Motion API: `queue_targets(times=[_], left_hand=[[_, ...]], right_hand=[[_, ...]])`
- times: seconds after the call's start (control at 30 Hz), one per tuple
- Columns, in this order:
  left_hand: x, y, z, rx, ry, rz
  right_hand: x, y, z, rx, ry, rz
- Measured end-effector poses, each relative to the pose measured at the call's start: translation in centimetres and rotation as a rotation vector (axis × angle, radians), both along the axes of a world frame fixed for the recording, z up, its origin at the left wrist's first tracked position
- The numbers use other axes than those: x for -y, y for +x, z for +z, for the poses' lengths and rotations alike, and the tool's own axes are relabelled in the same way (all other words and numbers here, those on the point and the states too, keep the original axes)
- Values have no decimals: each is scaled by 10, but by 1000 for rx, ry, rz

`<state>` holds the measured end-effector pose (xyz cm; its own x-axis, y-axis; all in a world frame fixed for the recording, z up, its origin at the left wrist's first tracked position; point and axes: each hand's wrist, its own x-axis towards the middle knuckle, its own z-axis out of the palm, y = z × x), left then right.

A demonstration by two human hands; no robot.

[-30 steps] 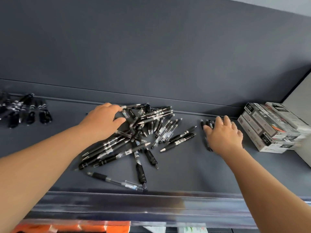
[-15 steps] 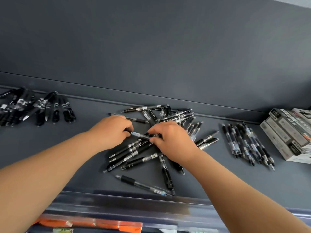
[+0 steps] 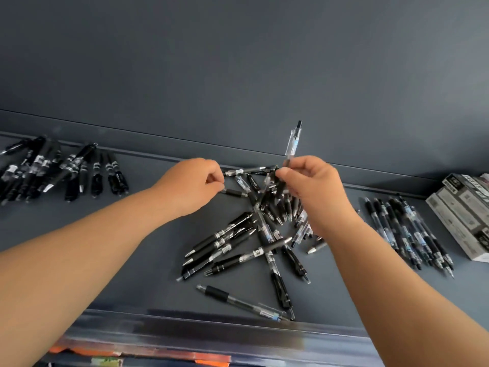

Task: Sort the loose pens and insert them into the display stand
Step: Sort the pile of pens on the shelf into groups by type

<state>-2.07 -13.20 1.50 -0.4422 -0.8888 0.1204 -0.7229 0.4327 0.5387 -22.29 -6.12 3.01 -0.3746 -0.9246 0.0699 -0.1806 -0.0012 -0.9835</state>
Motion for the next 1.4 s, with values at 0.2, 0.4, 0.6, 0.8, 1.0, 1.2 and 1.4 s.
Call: queue_targets(times=[0.2, 0.4, 0.6, 0.8, 1.0, 1.2, 1.4], left_hand=[[-40, -18, 7, 173, 235, -323], [-62, -15, 14, 197, 237, -352], [-90, -4, 15, 343, 260, -465], [-101, 3, 4, 479, 202, -519], [-101, 3, -5, 482, 185, -501], [-101, -5, -8, 465, 191, -530], [-96, -10, -11, 502, 163, -517]], right_hand=[[-22, -14, -6, -82, 44, 5], [-47, -10, -8, -226, 115, 70], [-65, -10, -8, -303, 88, 27], [-79, -21, -10, -309, 105, -43], [-92, -40, -13, -249, 156, -145], [-92, -53, -17, -279, 181, -160], [-77, -49, -28, -453, 245, -11]])
